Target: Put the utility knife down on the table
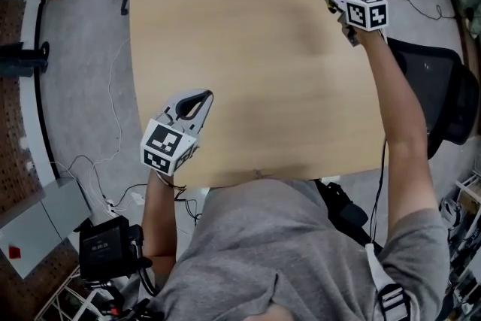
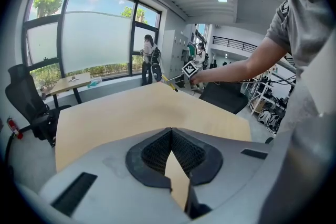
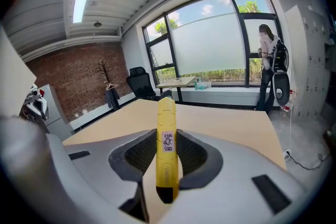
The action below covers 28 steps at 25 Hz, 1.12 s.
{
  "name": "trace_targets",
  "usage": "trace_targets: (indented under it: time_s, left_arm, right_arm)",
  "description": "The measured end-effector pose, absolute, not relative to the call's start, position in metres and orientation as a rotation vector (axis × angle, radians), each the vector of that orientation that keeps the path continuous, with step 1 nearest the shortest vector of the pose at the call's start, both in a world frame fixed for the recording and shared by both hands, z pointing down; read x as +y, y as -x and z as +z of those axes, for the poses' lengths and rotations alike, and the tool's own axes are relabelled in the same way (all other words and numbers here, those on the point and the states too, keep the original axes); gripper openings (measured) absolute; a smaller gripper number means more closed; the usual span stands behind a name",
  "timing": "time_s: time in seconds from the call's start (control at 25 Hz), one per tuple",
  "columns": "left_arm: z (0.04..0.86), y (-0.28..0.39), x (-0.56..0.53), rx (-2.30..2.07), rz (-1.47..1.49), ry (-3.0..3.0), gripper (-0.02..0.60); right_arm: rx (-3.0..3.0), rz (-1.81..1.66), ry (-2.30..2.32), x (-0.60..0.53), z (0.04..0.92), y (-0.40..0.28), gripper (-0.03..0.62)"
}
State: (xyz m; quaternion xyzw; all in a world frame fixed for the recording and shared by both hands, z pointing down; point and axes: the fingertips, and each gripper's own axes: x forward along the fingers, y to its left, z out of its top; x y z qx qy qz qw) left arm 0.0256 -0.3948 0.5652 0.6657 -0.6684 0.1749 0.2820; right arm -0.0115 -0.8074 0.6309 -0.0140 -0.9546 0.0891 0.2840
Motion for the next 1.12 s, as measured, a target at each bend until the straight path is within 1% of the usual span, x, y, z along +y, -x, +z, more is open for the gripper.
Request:
trace_targets:
  time_s: [0.52,0.8,1.12]
  left_arm:
    - [0.571,-0.032,-0.395,-1.766,0.462,-1.748,0.005]
    - [0.584,-0.037,-0.373,-1.754,0.463,-1.723,0.005]
    - [0.59,-0.046,-0.374,-1.729,0.438,-1.731,0.005]
  right_arm:
    - [-2.431,0.145,0.094,-0.817,0.676,0.023,0.117]
    - [-2.381,0.104,0.147,-0.792,0.701,0.028,0.117]
    - [-2.332,0.004,0.155,-0.796,0.711,0.019,0.117]
